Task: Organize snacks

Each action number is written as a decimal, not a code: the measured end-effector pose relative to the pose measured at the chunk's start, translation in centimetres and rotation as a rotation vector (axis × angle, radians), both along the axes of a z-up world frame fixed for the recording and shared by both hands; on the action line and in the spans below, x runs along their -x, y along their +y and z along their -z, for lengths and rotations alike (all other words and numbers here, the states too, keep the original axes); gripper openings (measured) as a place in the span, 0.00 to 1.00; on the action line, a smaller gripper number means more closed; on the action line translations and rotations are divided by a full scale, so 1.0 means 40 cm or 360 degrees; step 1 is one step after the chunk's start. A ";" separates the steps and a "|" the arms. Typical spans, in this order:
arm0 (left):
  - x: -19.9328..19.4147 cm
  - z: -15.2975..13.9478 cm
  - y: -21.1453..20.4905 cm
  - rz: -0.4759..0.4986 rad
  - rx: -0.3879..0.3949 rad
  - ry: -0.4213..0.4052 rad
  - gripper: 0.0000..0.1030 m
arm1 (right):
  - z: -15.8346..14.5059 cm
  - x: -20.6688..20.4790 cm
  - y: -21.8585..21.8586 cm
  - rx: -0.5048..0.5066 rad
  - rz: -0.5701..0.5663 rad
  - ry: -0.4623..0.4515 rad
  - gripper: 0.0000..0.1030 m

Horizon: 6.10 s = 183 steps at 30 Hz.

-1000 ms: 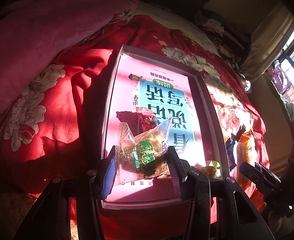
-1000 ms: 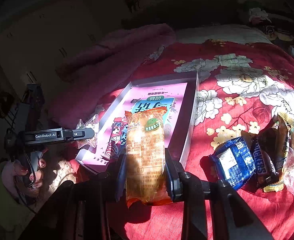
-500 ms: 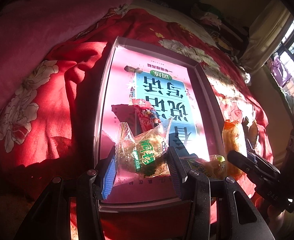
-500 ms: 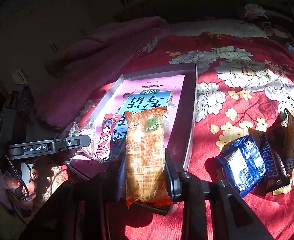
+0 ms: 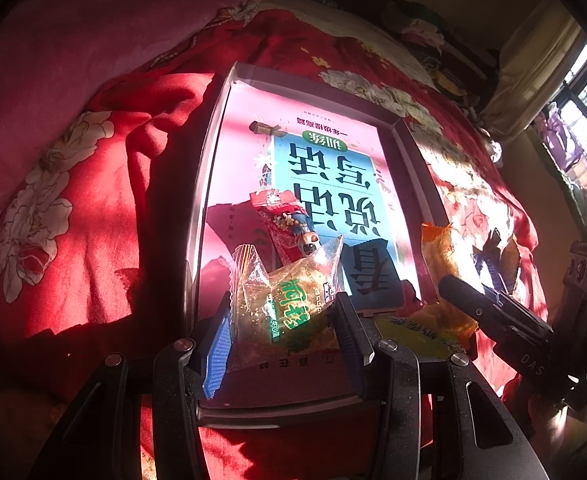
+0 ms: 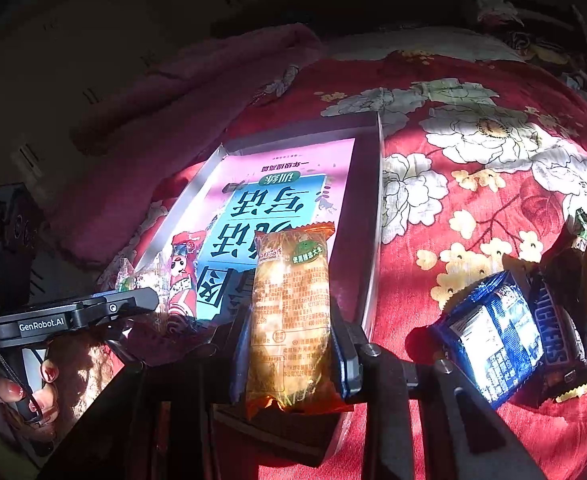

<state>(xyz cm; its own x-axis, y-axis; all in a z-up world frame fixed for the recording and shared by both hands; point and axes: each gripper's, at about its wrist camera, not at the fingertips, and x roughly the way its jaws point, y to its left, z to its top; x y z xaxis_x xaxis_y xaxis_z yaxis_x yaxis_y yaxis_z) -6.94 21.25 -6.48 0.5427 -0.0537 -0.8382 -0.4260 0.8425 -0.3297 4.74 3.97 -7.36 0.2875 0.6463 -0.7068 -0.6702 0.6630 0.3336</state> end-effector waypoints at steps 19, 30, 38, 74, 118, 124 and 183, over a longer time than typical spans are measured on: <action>-0.008 0.016 0.000 0.0007 0.0021 0.0016 0.48 | 0.010 0.005 0.016 0.0014 -0.0050 0.0001 0.36; -0.011 0.019 -0.005 0.0031 0.0032 0.0020 0.48 | -0.005 0.014 0.006 -0.0007 -0.0050 -0.0017 0.42; -0.016 0.022 -0.014 0.0067 0.0044 0.0022 0.48 | -0.012 0.008 -0.011 -0.0027 -0.0030 -0.0015 0.50; -0.012 -0.015 -0.018 0.0061 0.0025 -0.0076 0.62 | -0.074 0.065 -0.033 -0.0018 -0.0105 -0.0280 0.65; 0.003 -0.154 -0.127 0.0166 -0.0012 -0.0282 0.75 | -0.171 0.089 -0.141 -0.0138 -0.0016 -0.0482 0.85; -0.001 -0.166 -0.158 0.0208 -0.0018 -0.0289 0.76 | -0.190 0.087 -0.168 -0.0161 0.0015 -0.0523 0.85; -0.107 -0.169 -0.402 0.0555 0.0050 -0.0196 0.76 | -0.149 -0.086 -0.535 -0.0105 0.0794 -0.0272 0.87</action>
<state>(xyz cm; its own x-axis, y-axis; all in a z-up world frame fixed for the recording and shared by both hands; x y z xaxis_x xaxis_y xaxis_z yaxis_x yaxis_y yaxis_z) -2.67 5.15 0.26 0.5841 -0.2777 -0.7627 -0.0704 0.9188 -0.3884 8.19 -17.44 -1.38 0.6790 0.4428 -0.5855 -0.3269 0.8965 0.2990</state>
